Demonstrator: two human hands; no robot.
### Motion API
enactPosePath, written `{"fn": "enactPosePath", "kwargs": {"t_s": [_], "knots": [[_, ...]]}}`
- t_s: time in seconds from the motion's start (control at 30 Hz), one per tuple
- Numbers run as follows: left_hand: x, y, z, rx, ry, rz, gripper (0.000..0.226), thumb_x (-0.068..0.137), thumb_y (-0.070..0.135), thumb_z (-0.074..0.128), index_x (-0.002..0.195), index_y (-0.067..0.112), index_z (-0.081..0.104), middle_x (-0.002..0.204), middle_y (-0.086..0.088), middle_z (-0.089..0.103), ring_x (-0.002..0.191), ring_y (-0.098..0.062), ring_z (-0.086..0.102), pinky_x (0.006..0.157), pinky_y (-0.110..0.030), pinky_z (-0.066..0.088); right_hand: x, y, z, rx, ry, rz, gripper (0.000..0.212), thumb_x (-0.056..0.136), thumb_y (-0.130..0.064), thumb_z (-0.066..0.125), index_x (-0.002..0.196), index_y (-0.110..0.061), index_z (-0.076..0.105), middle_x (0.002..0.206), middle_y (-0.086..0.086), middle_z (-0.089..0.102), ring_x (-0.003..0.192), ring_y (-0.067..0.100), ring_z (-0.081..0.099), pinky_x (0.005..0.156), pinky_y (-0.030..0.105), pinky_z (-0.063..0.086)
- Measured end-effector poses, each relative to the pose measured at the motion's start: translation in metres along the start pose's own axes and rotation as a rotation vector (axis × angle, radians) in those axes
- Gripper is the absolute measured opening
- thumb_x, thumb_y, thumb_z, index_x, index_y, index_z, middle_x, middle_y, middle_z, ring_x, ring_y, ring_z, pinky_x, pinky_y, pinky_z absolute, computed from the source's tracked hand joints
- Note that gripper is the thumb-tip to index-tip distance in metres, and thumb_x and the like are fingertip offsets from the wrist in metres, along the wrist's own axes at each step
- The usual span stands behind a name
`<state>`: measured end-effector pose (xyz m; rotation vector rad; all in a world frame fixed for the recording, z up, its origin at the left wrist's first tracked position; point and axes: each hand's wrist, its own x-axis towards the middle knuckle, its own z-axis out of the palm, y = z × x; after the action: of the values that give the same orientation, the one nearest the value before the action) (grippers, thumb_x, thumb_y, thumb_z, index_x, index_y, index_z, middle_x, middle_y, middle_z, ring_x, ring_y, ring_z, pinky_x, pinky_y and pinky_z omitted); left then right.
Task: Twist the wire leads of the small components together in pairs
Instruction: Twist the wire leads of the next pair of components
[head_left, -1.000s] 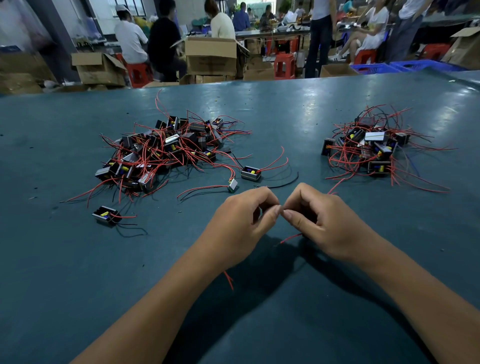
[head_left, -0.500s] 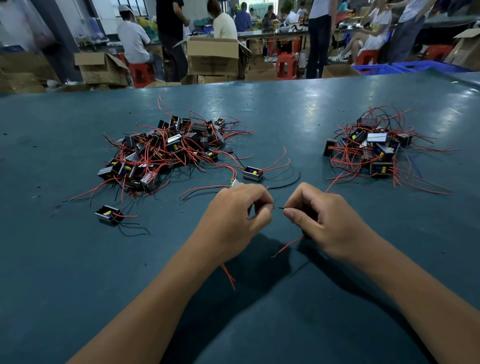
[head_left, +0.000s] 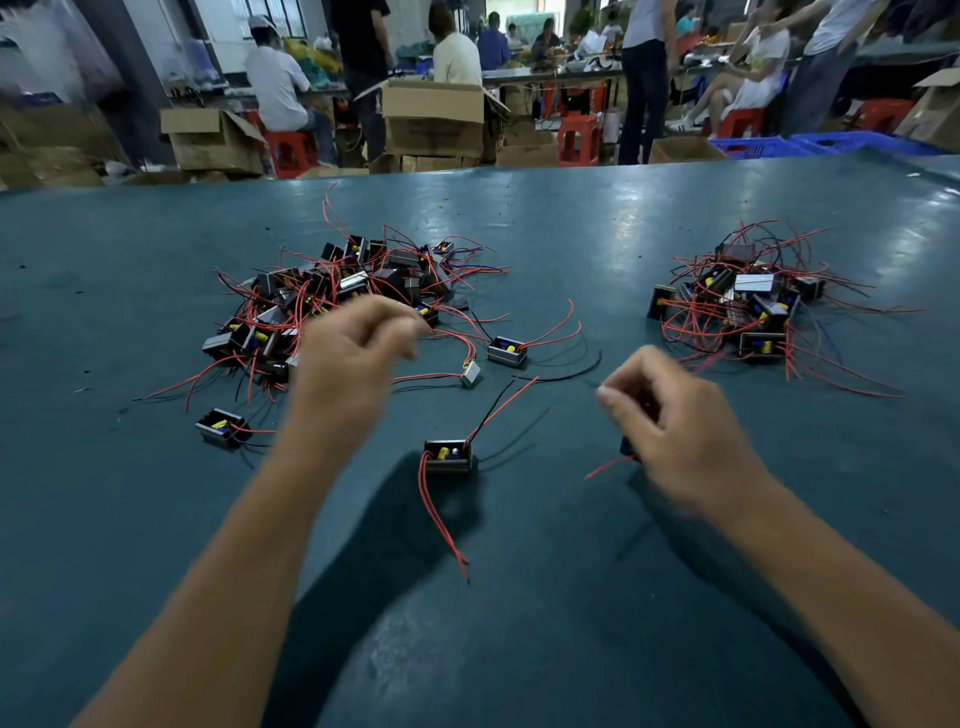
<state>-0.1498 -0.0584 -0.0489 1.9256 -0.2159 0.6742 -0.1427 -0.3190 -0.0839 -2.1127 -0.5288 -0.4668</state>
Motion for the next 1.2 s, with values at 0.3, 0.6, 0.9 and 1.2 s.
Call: {"fn": "enactPosePath", "kwargs": {"t_s": [0.3,0.6,0.9,1.2], "knots": [[-0.003,-0.027,0.009,0.127,-0.368,-0.155,0.014,0.097,0.014,0.061,0.091,0.024,0.068,0.081,0.001,0.070,0.069,-0.006,0.058,0.072,-0.032,0.050,0.000,0.011,0.015,0.262,0.040,0.317,0.018,0.094,-0.011,0.062,0.084,-0.025,0.056,0.073,-0.001,0.065,0.062,0.018,0.072,0.072,0.053,0.059],[-0.009,-0.026,0.015,0.147,-0.530,-0.116,0.004,0.093,0.017,0.069,0.096,0.021,0.070,0.074,0.033,0.063,0.062,0.009,0.053,0.061,-0.008,0.041,0.007,0.013,0.012,0.417,0.025,0.354,0.011,0.094,-0.003,0.062,0.093,-0.014,0.062,0.086,0.001,0.068,0.083,0.022,0.072,0.088,0.041,0.057],[-0.010,-0.030,0.017,0.179,-0.556,-0.149,0.007,0.090,0.024,0.073,0.093,0.025,0.067,0.074,0.024,0.063,0.057,0.000,0.050,0.056,-0.013,0.043,0.003,-0.003,-0.006,0.060,0.004,0.116,0.010,0.093,-0.010,0.063,0.098,-0.017,0.067,0.097,-0.009,0.068,0.089,-0.001,0.064,0.079,0.007,0.045],[-0.011,-0.031,0.015,0.182,-0.635,-0.139,0.015,0.091,0.018,0.072,0.087,0.031,0.066,0.075,0.024,0.062,0.060,-0.004,0.049,0.057,-0.014,0.040,-0.001,-0.001,0.000,-0.010,-0.148,0.150,0.020,0.085,-0.023,0.074,0.104,-0.019,0.069,0.104,-0.014,0.067,0.096,-0.001,0.066,0.089,0.013,0.050]]}}
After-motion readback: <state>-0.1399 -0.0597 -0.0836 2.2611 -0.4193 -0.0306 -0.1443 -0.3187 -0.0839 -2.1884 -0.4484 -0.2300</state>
